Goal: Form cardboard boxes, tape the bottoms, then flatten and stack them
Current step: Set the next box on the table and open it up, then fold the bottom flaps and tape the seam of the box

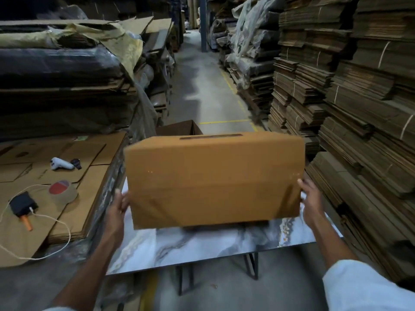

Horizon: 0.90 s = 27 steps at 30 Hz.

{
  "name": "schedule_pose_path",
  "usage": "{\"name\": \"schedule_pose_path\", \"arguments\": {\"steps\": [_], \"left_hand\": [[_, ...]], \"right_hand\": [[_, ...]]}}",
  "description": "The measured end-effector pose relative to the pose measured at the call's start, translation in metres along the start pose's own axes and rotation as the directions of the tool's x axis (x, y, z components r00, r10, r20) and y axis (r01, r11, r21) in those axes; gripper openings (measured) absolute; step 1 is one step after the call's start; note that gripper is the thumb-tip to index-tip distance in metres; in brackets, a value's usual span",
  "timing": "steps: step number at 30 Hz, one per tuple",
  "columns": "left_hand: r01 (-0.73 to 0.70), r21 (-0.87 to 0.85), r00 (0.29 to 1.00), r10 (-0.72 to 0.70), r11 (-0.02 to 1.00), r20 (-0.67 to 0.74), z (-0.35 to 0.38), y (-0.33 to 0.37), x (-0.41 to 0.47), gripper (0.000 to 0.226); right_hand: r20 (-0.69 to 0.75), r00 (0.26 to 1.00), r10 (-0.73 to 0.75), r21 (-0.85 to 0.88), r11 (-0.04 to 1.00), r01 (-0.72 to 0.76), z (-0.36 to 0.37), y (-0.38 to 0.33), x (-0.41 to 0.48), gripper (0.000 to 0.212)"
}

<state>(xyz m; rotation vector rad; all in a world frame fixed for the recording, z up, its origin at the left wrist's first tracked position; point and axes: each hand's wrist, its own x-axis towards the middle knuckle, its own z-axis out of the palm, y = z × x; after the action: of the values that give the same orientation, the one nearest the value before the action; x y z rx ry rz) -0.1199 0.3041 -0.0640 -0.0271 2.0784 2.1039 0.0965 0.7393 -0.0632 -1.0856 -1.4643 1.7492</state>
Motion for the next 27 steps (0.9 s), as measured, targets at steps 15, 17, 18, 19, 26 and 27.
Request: {"name": "schedule_pose_path", "arguments": {"steps": [15, 17, 18, 19, 26, 27], "left_hand": [[-0.081, 0.590, 0.991, 0.127, 0.804, -0.037, 0.026, 0.084, 0.037, 0.029], [-0.090, 0.627, 0.985, 0.162, 0.773, -0.058, 0.031, 0.083, 0.036, 0.038], [-0.097, 0.642, 0.984, 0.172, 0.760, -0.055, 0.032, 0.080, 0.036, 0.045], [-0.097, 0.654, 0.983, 0.175, 0.750, -0.054, 0.035, 0.079, 0.034, 0.052], [-0.324, 0.843, 0.908, 0.391, 0.430, 0.149, 0.055, 0.092, 0.034, 0.064], [-0.417, 0.825, 0.873, 0.420, 0.382, 0.247, 0.059, 0.097, 0.038, 0.061]], "right_hand": [[0.141, 0.986, -0.094, -0.838, 0.519, 0.169, 0.022, -0.090, 0.062, 0.047], [0.136, 0.969, -0.208, -0.903, 0.376, 0.208, 0.035, -0.092, 0.047, 0.048], [0.171, 0.933, -0.316, -0.912, 0.307, 0.271, 0.047, -0.093, 0.037, 0.040], [0.242, 0.876, -0.417, -0.898, 0.245, 0.365, 0.063, -0.092, 0.027, 0.036], [0.798, 0.557, -0.230, -0.533, 0.165, 0.830, 0.193, -0.059, -0.065, 0.051], [0.814, 0.532, -0.233, -0.518, 0.125, 0.846, 0.199, -0.053, -0.070, 0.051]]}}
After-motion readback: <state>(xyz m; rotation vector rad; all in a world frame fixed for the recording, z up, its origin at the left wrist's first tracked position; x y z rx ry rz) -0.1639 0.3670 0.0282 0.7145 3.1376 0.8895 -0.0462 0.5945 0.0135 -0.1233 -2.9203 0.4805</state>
